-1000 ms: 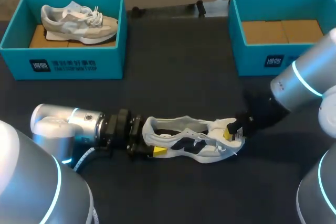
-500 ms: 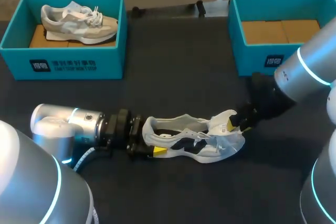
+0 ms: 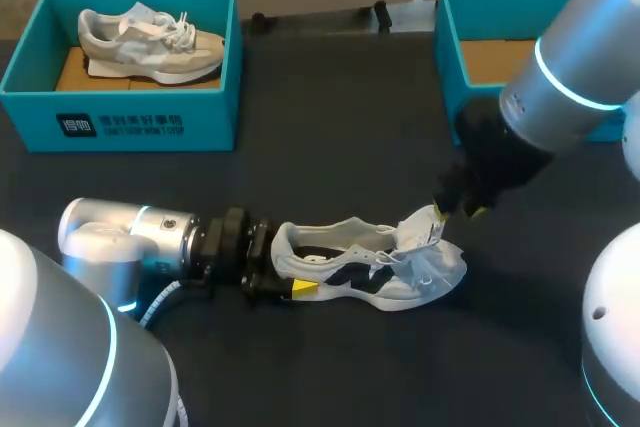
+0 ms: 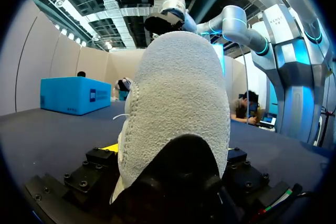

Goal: Take the shoe out of the shoebox, open the shoe tongue, remove and reinsert the insole, then place the shoe into the shoebox

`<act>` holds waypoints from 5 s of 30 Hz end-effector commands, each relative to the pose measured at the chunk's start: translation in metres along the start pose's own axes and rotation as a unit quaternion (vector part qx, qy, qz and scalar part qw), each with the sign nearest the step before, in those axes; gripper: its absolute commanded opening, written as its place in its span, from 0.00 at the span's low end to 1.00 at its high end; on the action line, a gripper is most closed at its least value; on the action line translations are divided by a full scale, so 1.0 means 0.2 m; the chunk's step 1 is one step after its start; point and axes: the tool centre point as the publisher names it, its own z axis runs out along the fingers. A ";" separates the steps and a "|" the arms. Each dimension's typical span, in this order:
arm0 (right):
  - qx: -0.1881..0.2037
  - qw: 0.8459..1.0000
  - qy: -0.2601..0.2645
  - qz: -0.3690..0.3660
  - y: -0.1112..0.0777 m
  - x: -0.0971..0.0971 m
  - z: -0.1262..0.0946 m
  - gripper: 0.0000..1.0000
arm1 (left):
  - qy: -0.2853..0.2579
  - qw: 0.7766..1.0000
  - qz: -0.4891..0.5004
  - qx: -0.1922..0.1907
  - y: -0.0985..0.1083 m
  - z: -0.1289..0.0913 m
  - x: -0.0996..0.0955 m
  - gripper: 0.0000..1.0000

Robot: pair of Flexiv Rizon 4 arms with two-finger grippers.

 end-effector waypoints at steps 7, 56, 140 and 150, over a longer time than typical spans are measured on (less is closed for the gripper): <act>0.010 0.986 -0.130 -0.105 0.06 0.17 -0.23 0.49 | 0.000 1.000 0.000 0.005 0.05 -0.01 -0.01 0.00; 0.101 0.853 -0.084 -0.506 0.16 0.73 0.21 0.00 | 0.000 1.000 0.000 0.005 0.05 -0.01 -0.01 0.00; 0.113 0.839 -0.102 -0.522 0.23 0.29 0.80 0.00 | 0.000 1.000 0.000 0.005 0.05 -0.01 -0.01 0.00; 0.125 0.847 -0.083 -0.509 0.21 0.21 0.82 0.34 | 0.000 1.000 0.000 0.005 0.05 -0.01 -0.01 0.00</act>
